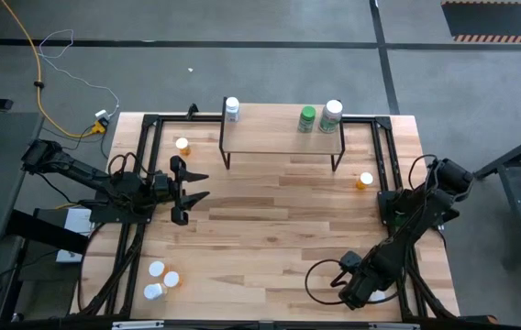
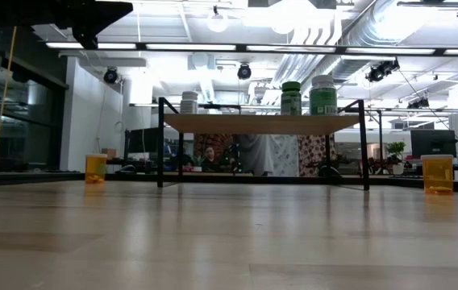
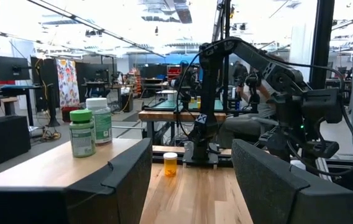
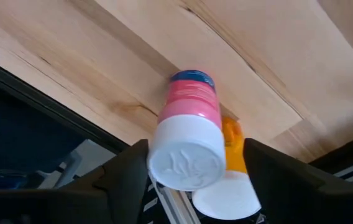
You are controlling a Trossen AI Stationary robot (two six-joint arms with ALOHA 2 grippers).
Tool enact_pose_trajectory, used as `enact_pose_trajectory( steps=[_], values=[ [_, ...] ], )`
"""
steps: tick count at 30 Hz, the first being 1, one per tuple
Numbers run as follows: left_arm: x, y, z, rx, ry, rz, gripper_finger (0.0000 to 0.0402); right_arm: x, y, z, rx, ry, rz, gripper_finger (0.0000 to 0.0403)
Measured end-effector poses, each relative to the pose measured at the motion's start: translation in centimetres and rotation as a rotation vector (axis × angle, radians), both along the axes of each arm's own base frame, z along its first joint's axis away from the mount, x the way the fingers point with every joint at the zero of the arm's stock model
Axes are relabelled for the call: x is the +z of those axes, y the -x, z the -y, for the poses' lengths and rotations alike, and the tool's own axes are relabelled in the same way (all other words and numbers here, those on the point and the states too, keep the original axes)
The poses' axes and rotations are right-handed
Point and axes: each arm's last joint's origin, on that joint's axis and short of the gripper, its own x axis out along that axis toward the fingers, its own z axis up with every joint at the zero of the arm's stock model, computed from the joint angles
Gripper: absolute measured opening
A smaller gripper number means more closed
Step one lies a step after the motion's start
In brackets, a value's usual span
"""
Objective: Pick and place medicine bottles onto shelf by color
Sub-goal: Put the pink pill bottle on the shelf
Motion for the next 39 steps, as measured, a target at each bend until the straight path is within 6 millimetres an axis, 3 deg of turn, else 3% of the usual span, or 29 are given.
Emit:
enact_pose_trajectory(
  steps=[9, 18, 23, 28, 33, 39],
  values=[
    [0.0, 0.0, 0.0, 0.0, 0.0, 0.0, 0.0211, 0.0, 0.0, 0.0, 0.004, -0.011, -0.011, 0.0159],
    [0.0, 0.0, 0.0, 0.0, 0.0, 0.0, 0.0211, 0.1, -0.4, 0.3, 0.125, -0.041, 0.019, 0.0167],
    [0.0, 0.0, 0.0, 0.0, 0.0, 0.001, 0.0211, 1.6, -1.8, 1.0, 0.236, -0.046, 0.083, 0.0152],
    [0.0, 0.0, 0.0, 0.0, 0.0, 0.001, 0.0211, 4.6, -3.9, 2.0, 0.336, 0.017, 0.216, 0.0156],
    [0.0, 0.0, 0.0, 0.0, 0.0, 0.001, 0.0211, 9.1, -6.1, 3.1, 0.455, 0.13, 0.409, 0.0158],
    [0.0, 0.0, 0.0, 0.007, -0.032, -0.007, 0.0211, 15.3, -7.5, 6.7, 0.505, 0.334, 0.501, 0.0153]
  ],
)
